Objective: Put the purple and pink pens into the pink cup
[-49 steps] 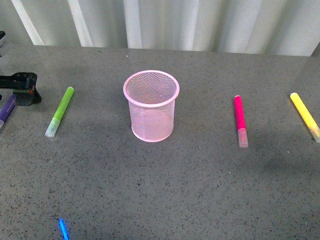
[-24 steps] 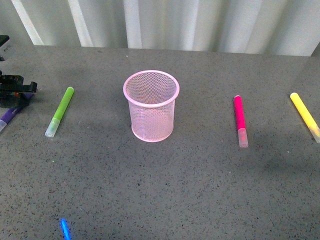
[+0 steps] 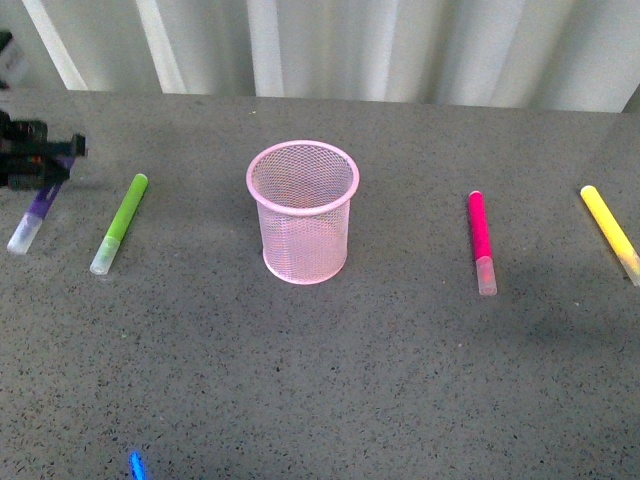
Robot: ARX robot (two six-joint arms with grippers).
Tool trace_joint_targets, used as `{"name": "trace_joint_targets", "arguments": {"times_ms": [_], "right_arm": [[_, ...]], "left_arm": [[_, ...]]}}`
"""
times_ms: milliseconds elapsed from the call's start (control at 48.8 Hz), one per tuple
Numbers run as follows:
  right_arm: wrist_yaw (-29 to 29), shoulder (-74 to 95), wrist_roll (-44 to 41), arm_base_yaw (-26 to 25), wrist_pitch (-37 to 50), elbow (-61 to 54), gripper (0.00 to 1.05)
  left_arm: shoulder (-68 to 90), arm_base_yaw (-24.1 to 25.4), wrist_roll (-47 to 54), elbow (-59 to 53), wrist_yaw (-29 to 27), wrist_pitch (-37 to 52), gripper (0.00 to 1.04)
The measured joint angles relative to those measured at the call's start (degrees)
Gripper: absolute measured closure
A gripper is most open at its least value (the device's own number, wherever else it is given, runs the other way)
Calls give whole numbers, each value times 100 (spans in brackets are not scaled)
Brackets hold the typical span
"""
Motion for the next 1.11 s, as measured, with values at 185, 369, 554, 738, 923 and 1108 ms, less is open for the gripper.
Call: {"name": "trace_joint_targets", "arguments": {"times_ms": [185,369,554,738,923,1108], "right_arm": [[0,0,0,0,0,0,7],[0,0,0,0,0,0,7],[0,0,0,0,0,0,7],[0,0,0,0,0,0,7],[0,0,0,0,0,0,7],[0,0,0,0,0,0,7]], "left_arm": [[-1207,-505,-850,-629,70,2269,93],[-1742,-1576,-1847,-1438,-385,3904,93],[-1735,-2577,-2358,-1856,-828,4636,93],[-1191,-3263,-2496,-1886,-1270,5198,93],[-649,-3283,-2614,-1880,-1414,5455,93],[-389,-3276,-2756,-1845,-1392,5497,93]]}}
